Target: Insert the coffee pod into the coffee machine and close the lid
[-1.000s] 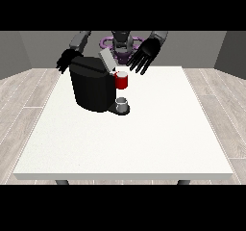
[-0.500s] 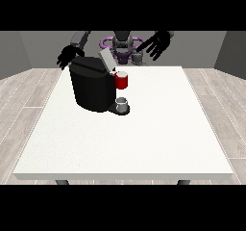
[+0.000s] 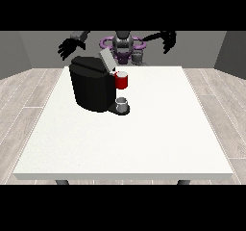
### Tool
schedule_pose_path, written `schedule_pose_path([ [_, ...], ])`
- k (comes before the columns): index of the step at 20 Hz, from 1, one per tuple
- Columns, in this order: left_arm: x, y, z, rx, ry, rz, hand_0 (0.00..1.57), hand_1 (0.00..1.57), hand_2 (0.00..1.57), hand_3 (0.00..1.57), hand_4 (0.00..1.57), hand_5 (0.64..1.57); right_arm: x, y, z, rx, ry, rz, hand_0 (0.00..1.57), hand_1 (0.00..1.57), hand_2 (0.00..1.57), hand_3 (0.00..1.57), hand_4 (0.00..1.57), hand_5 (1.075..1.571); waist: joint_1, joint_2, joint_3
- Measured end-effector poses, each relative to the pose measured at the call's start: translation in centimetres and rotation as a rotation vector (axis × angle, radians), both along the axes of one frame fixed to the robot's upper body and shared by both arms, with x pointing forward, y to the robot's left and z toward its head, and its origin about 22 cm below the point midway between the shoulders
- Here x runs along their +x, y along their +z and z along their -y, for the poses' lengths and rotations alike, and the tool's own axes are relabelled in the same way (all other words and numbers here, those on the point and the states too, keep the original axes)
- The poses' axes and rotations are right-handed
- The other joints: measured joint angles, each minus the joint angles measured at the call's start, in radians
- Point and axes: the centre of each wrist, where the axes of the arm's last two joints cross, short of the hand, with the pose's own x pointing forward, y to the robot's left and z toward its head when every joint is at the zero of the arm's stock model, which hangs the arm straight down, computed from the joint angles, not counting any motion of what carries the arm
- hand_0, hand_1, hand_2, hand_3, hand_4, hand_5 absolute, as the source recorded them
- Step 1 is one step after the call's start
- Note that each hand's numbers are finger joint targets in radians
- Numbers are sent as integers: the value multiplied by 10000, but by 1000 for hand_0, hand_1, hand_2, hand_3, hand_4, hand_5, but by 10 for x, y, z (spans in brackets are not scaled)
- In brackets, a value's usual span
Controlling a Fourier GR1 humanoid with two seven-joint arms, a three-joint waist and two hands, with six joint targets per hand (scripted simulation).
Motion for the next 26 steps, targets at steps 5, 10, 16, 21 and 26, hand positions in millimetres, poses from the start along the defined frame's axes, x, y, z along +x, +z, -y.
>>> schedule_pose_path([
  [5, -23, -32, -10, -897, 482, -660, 0, 0, 0, 0, 0, 1571, 5, 19, -1, -202, 955, 306, 0, 0, 0, 0, 257, 1571, 227, -483, 2],
  [10, -45, -57, -19, -1665, 746, -1048, 0, 0, 0, 0, 135, 1571, 22, 55, -1, -510, 1899, 828, 0, 0, 0, 0, 0, 1571, 451, -718, 2],
  [16, -59, -65, -7, -2351, 520, -1066, 0, 0, 0, 0, 88, 1571, 37, 74, -12, -629, 2643, 1443, 0, 0, 0, 0, 0, 1571, 1066, -475, 3],
  [21, -66, -56, -5, -2581, 424, -936, 0, 0, 0, 0, 0, 1571, 49, 86, -25, -975, 3320, 1619, 0, 0, 0, 0, 215, 1571, 1338, -276, 6],
  [26, -77, -46, -11, -2749, 664, -766, 0, 0, 0, 0, 0, 1571, 57, 94, -39, -1089, 3798, 1861, 0, 0, 0, 0, 0, 1571, 1355, 128, 5],
])
